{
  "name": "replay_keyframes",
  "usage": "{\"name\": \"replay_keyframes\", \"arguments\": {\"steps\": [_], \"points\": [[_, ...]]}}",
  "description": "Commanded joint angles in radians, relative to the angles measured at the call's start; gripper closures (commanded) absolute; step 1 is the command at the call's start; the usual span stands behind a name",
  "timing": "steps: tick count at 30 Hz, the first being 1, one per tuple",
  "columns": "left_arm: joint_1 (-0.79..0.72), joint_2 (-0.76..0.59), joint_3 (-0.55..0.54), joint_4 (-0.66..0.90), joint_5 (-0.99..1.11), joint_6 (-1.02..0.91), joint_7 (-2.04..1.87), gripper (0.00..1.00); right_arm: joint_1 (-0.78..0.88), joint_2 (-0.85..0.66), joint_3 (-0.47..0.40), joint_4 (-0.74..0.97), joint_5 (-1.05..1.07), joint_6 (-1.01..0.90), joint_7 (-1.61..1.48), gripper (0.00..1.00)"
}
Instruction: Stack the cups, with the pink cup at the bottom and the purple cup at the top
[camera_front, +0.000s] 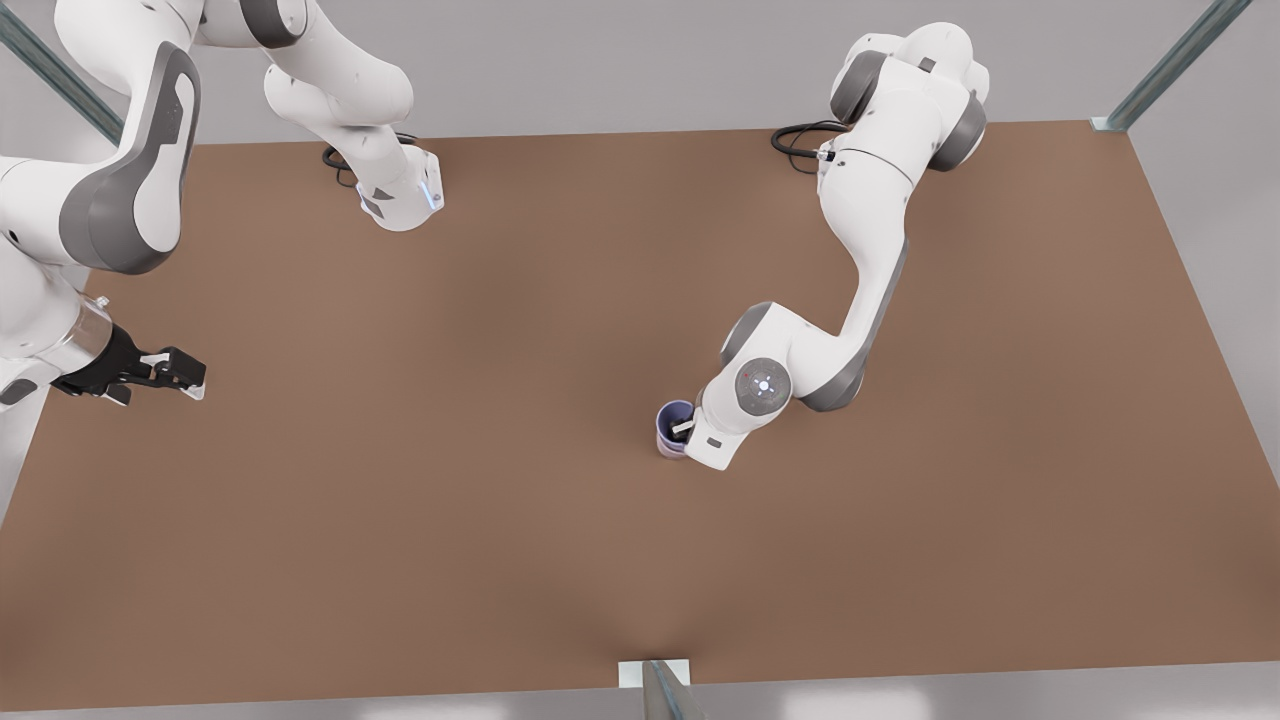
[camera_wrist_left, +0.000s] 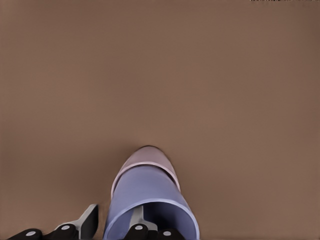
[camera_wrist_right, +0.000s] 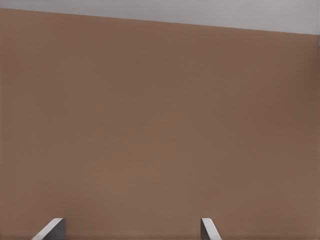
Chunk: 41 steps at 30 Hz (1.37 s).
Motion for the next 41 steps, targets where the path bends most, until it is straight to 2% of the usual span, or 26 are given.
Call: {"name": "replay_keyframes", "arguments": {"steps": [1, 2, 17, 21, 23, 25, 28, 29, 31, 32, 35, 41], "points": [[0.000, -0.001, 0.000, 0.001, 0.003, 0.002, -0.032, 0.09, 0.000, -0.001, 0.000, 0.001, 0.001, 0.001, -0.002, 0.00], [0.000, -0.003, 0.000, 0.001, 0.003, 0.004, -0.032, 0.00, 0.000, -0.001, 0.000, 0.001, 0.001, 0.001, -0.002, 0.00], [0.000, -0.014, 0.000, 0.006, 0.003, -0.005, -0.038, 0.00, -0.003, -0.001, 0.000, 0.001, 0.000, 0.001, -0.004, 0.00], [0.012, -0.083, 0.006, 0.016, -0.002, -0.109, -0.012, 0.00, -0.002, -0.001, 0.000, 0.001, 0.001, -0.001, -0.002, 0.00], [0.015, -0.136, 0.107, 0.016, 0.000, -0.221, 0.194, 0.00, -0.002, -0.001, 0.000, 0.001, 0.001, 0.001, -0.002, 0.00], [0.015, -0.202, 0.285, 0.015, -0.009, -0.370, 0.563, 0.00, -0.002, -0.001, 0.000, 0.001, 0.001, 0.001, -0.002, 0.00], [0.015, -0.304, 0.457, 0.015, -0.005, -0.502, 0.909, 0.00, -0.003, -0.001, 0.000, 0.001, 0.001, 0.001, -0.002, 0.00], [0.056, -0.359, 0.443, 0.004, -0.002, -0.504, 0.923, 0.00, -0.003, -0.001, 0.000, 0.001, 0.001, 0.001, -0.002, 0.00], [0.242, -0.452, 0.224, -0.004, 0.085, -0.508, 1.003, 0.00, -0.003, -0.001, 0.000, 0.001, 0.001, 0.001, -0.002, 0.00], [0.284, -0.498, 0.164, -0.043, 0.165, -0.505, 1.008, 0.00, -0.003, -0.001, 0.000, 0.001, 0.001, 0.001, -0.002, 0.00], [0.302, -0.577, 0.144, -0.146, 0.182, -0.424, 1.003, 0.00, -0.003, -0.001, 0.000, 0.001, 0.001, 0.001, -0.002, 0.00], [0.305, -0.557, 0.141, -0.162, 0.182, -0.398, 1.006, 0.00, -0.003, -0.001, 0.000, 0.001, 0.001, 0.001, -0.002, 0.00]]}}
